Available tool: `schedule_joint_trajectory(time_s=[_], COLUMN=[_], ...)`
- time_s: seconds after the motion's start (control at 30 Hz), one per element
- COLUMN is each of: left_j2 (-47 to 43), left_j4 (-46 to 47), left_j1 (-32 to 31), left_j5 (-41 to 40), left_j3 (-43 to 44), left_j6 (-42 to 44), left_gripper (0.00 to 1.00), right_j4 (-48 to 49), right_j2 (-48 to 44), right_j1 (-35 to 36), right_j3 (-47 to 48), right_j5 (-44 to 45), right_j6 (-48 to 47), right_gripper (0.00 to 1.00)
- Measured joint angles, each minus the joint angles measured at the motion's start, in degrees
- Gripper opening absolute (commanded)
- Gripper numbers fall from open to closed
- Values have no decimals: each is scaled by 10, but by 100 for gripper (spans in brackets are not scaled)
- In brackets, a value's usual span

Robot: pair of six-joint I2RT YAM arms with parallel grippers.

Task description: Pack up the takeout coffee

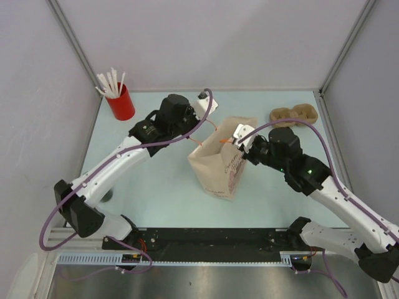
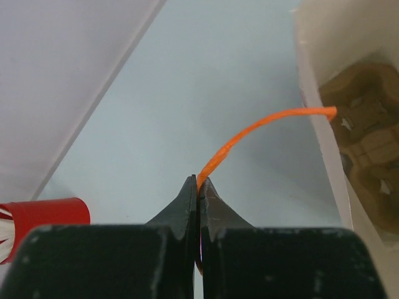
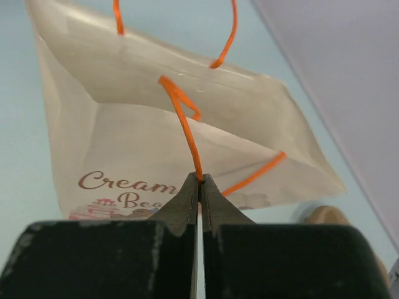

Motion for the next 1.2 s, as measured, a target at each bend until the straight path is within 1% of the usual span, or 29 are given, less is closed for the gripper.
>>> schedule_joint_trajectory(time_s=[0.07,0.17,0.33,0.47,0.6,0.7,0.77,0.87,1.0,1.2], left_j2=[12,15,15,15,15,17,20,22,23,17], left_j4=[-6,-13,-30,-33,-34,-41,-42,-42,-47,-66], left_j1=[0,0,0,0,0,0,0,0,0,-12], left_j5=[0,0,1,9,16,24,27,31,53,101], left_j3=[-2,8,85,142,156,156,156,156,156,143], left_j6=[1,5,13,26,39,50,56,66,71,76], left_gripper=[0,0,0,0,0,0,0,0,1,0], right_j4=[-8,-2,13,13,-24,-58,-78,-114,-158,-191], right_j2=[7,-7,-25,-34,-29,-30,-35,-51,-77,-103], right_j1=[0,0,0,-1,-3,-3,-1,12,42,63], right_j3=[-16,-7,47,64,61,37,2,-63,-119,-143], right_j5=[-5,-9,-11,-22,-58,-91,-110,-121,-129,-139], right_j6=[0,0,-2,-7,-23,-41,-55,-78,-102,-120], right_gripper=[0,0,0,0,0,0,0,0,0,0])
